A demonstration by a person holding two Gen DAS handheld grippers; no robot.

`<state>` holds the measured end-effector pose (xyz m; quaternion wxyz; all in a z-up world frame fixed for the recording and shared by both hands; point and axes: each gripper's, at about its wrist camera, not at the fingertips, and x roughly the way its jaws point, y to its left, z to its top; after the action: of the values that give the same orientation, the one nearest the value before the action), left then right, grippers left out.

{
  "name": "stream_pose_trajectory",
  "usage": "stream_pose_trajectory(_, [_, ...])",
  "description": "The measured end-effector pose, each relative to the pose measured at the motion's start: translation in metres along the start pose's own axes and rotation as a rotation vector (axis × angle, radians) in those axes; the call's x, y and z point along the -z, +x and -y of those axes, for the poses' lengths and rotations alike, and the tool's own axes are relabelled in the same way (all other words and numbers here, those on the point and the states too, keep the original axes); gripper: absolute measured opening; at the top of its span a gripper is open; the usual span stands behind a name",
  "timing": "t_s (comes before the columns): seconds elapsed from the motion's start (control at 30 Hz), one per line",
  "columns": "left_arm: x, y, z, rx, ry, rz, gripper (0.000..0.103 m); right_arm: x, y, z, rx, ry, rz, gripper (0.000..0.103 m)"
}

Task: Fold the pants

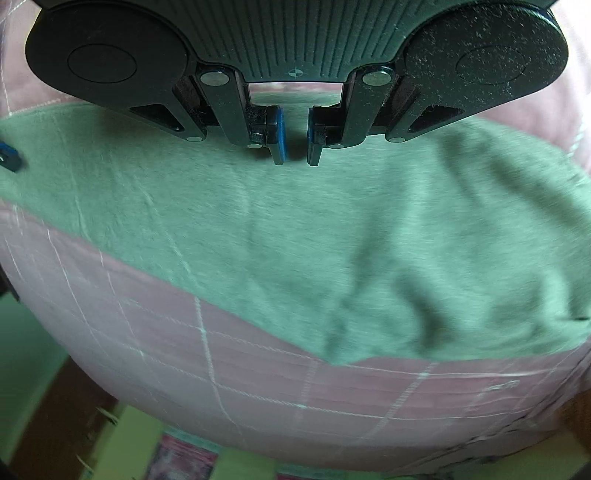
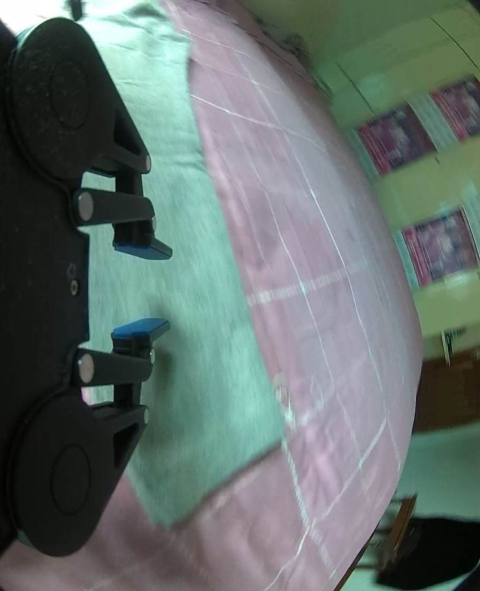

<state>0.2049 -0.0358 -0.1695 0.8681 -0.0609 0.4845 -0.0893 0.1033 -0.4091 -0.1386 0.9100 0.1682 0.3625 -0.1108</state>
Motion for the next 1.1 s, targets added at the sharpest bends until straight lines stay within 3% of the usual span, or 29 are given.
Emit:
stream_pose_trajectory(0.1, [0.003, 0.014, 0.005, -0.034, 0.025, -0.003, 0.01, 0.003, 0.016, -0.012, 0.027, -0.058, -0.037, 0.034])
stream_pose_trajectory(0.3, [-0.005, 0.019, -0.002, -0.022, -0.01, -0.017, 0.01, 0.003, 0.034, 0.0, 0.08, -0.1, -0.044, 0.026])
stream_pose_trajectory(0.47, [0.003, 0.006, 0.011, -0.05, 0.026, 0.01, 0.01, 0.0, 0.022, -0.014, 0.085, -0.128, -0.038, 0.035])
stream_pose_trajectory(0.87, [0.011, 0.009, 0.104, 0.042, 0.145, 0.027, 0.01, 0.008, -0.001, -0.067, -0.004, -0.25, -0.004, 0.034])
stream_pose_trajectory(1.03, [0.02, 0.029, 0.125, -0.003, 0.189, 0.043, 0.01, 0.015, 0.005, -0.083, -0.008, -0.289, 0.008, 0.035])
stream_pose_trajectory(1.1, [0.022, 0.032, 0.126, -0.002, 0.206, 0.047, 0.01, 0.023, 0.017, -0.084, 0.016, -0.31, -0.026, 0.036])
